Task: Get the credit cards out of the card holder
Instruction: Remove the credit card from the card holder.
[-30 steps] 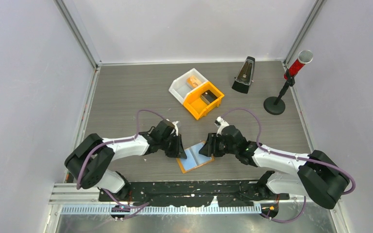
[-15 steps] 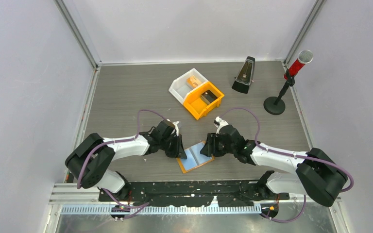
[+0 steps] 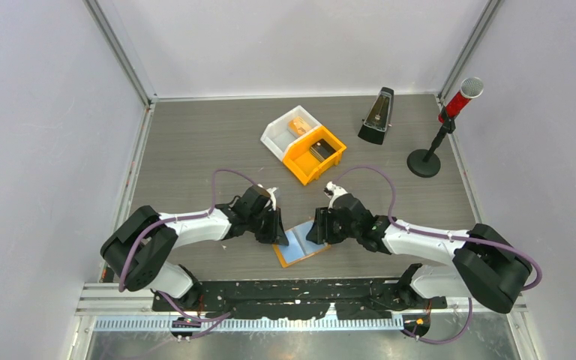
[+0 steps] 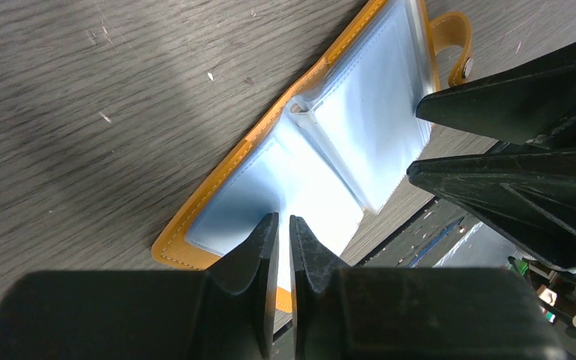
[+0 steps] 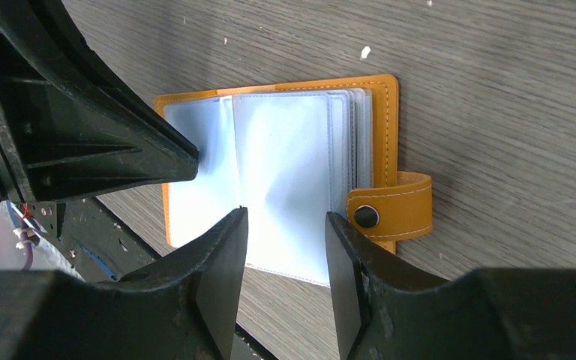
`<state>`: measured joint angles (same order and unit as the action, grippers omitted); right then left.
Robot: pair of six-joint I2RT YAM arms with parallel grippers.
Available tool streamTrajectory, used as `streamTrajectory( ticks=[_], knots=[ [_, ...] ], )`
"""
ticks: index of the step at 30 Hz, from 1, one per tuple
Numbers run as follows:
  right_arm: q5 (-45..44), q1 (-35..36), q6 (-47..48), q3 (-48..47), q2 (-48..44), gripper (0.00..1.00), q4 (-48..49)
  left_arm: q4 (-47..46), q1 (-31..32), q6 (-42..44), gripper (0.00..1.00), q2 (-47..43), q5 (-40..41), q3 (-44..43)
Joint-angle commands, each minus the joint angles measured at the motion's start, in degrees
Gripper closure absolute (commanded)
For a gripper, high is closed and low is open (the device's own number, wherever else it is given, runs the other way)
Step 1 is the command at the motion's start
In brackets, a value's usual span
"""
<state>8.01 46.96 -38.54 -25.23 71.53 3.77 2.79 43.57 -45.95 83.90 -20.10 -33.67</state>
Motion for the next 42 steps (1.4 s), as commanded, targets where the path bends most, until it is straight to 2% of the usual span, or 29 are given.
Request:
streamTrajectory(
  ticks=[1,7,12,17,25,33,42],
  knots=[
    [0.9,0.5,1.0,-2.4,-1.0,0.51,0.6,0.1,0.5,1.7,0.87,0.3,2.2,0.6],
    [3.2,0.5,1.1,-3.0,-1.5,0.51,1.9,0.3,0.7,1.7,0.87,0.5,1.9,0.3],
    [-2.0,0.5,3.7,-5.5,-2.6,0.51,-5.1,0.8,0.8,1.8,0.87,0.2,2.1,0.4],
    [-4.3,0.5,5.0,-5.8,-3.4,0.50,-7.0,1.0,0.8,1.9,0.86,-0.1,2.1,0.3],
    [-3.9,0.5,4.6,-3.9,-0.6,0.50,-4.6,1.0,0.9,1.9,0.86,0.0,2.2,0.3],
    [0.9,0.5,3.8,-3.1,3.9,0.51,0.7,0.9,1.2,1.8,0.85,0.2,2.2,-0.2],
    [2.3,0.5,4.2,-3.7,1.7,0.52,0.2,1.3,1.4,1.8,0.86,0.2,2.4,-0.4]
  ],
)
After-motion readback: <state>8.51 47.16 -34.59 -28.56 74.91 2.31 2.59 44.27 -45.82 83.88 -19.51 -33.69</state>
